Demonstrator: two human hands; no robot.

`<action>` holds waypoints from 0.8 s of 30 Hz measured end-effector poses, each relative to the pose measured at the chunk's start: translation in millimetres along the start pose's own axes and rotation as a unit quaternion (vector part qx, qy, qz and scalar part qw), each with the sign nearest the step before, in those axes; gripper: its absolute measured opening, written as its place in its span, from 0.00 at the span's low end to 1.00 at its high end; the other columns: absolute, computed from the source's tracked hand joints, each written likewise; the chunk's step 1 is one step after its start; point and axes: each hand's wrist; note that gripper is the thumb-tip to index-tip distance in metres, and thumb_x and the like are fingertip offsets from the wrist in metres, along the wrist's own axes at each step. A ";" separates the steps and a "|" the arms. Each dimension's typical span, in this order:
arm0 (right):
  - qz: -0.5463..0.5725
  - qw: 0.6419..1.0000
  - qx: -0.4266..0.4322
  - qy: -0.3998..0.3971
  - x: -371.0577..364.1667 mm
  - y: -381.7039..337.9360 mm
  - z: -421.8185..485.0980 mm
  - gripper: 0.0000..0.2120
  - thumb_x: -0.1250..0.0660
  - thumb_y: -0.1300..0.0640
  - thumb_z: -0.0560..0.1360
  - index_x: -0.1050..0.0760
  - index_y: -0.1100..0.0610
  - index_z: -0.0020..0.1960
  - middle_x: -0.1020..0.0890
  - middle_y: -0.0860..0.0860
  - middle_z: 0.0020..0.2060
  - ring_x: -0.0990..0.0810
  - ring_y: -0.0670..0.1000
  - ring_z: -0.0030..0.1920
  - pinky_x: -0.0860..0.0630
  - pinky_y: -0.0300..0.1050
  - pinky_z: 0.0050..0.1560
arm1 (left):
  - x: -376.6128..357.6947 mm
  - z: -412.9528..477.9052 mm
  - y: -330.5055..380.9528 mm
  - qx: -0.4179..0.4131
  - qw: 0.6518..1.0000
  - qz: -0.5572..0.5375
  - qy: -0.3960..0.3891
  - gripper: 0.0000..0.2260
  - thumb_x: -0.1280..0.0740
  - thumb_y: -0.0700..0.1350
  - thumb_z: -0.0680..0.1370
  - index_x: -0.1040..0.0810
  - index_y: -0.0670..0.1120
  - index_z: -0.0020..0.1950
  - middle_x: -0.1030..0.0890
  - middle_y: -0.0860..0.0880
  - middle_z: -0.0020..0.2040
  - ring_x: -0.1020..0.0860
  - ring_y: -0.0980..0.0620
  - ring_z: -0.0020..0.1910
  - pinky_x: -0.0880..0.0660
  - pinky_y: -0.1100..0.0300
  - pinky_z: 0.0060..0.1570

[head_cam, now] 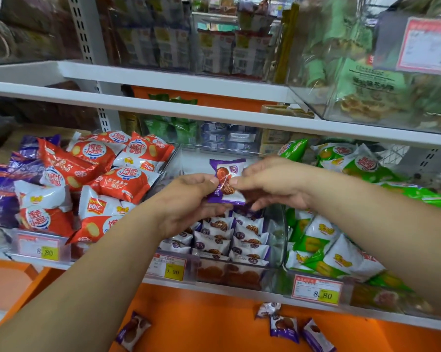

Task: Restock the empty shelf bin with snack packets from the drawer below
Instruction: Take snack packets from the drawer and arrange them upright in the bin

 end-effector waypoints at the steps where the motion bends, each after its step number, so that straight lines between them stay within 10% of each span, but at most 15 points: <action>1: 0.014 0.999 0.025 0.019 -2.4 3.4 1.6 0.08 0.22 0.57 0.74 0.21 0.58 0.45 0.16 0.58 0.47 0.18 0.54 0.45 0.17 0.48 0.40 | -2.0 -0.9 -1.0 0.000 1.000 0.003 -0.007 0.13 0.40 0.43 0.86 0.22 0.38 0.64 0.16 0.39 0.58 0.15 0.42 0.55 0.18 0.55 0.49; 6: -0.231 0.960 0.073 0.141 9.8 3.1 -2.2 0.14 0.25 0.56 0.75 0.22 0.57 0.59 0.18 0.58 0.54 0.17 0.58 0.54 0.19 0.51 0.56 | 3.0 -2.5 -8.9 -0.038 0.951 0.286 0.108 0.07 0.30 0.45 0.81 0.19 0.43 0.56 0.17 0.44 0.44 0.17 0.48 0.42 0.19 0.53 0.45; 14: -0.524 0.844 0.069 0.092 -14.2 -0.3 10.7 0.12 0.28 0.56 0.72 0.17 0.59 0.54 0.15 0.57 0.49 0.17 0.59 0.48 0.17 0.55 0.53 | 13.3 -8.4 -6.7 -0.074 0.918 0.379 0.090 0.04 0.31 0.43 0.80 0.20 0.42 0.52 0.18 0.45 0.43 0.20 0.45 0.40 0.18 0.39 0.48; 24: -0.629 0.764 0.069 0.125 -21.1 6.2 11.1 0.12 0.32 0.59 0.74 0.20 0.49 0.55 0.18 0.51 0.51 0.19 0.56 0.50 0.26 0.45 0.39 | 11.2 -7.7 -10.6 -0.111 0.871 0.474 0.062 0.07 0.32 0.44 0.81 0.19 0.47 0.59 0.17 0.51 0.48 0.23 0.60 0.35 0.29 0.71 0.28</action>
Point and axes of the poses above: each hand's wrist, its own z-axis towards the middle knuckle, its own x-axis out of the back of the hand, y = z × x
